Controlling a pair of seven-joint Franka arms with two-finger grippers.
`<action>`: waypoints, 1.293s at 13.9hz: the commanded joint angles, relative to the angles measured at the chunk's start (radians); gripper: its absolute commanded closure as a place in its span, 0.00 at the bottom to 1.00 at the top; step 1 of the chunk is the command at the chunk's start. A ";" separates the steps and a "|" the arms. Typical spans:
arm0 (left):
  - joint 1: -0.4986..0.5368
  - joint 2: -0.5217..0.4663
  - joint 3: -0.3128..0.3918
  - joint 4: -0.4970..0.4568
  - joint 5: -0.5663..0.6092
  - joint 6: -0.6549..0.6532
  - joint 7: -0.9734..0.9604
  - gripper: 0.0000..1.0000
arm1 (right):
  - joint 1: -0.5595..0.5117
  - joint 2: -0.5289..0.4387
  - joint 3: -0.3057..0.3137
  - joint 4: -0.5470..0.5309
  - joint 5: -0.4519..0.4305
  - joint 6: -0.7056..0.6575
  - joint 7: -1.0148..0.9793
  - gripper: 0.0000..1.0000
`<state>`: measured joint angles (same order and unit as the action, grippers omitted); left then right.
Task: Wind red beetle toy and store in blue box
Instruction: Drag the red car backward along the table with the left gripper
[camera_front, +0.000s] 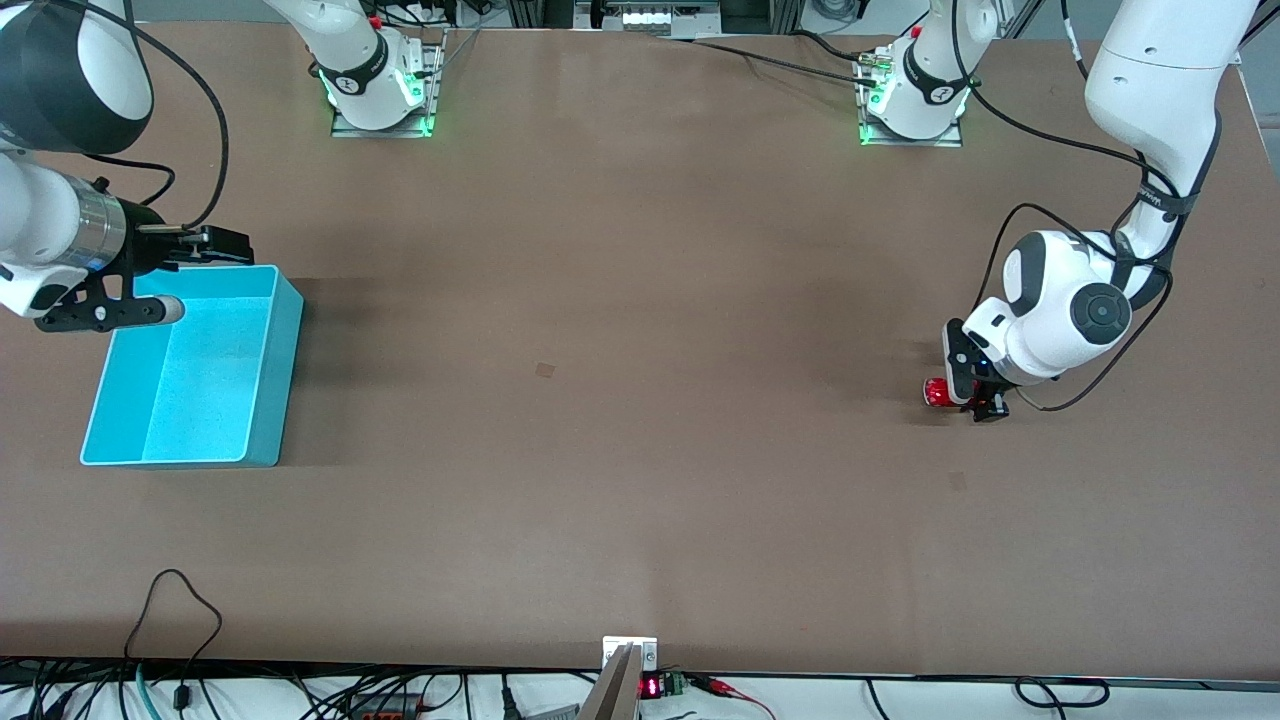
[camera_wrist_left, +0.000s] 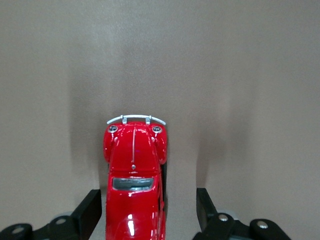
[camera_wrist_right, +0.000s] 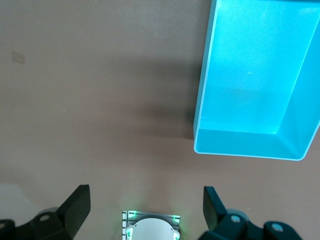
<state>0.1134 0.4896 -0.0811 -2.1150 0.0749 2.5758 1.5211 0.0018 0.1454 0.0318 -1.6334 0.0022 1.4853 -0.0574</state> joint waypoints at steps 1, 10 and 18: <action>0.014 -0.036 -0.011 -0.033 0.011 0.012 0.018 0.39 | 0.001 -0.001 -0.001 0.012 0.016 -0.016 -0.007 0.00; 0.023 -0.023 -0.009 -0.031 0.002 0.004 0.018 0.73 | 0.000 -0.001 -0.001 0.012 0.016 -0.014 -0.007 0.00; 0.192 0.037 -0.009 -0.017 0.020 0.004 0.210 0.76 | 0.000 -0.001 -0.001 0.012 0.016 -0.014 -0.009 0.00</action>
<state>0.2307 0.4857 -0.0815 -2.1180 0.0755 2.5870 1.6344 0.0019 0.1454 0.0317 -1.6333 0.0022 1.4853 -0.0574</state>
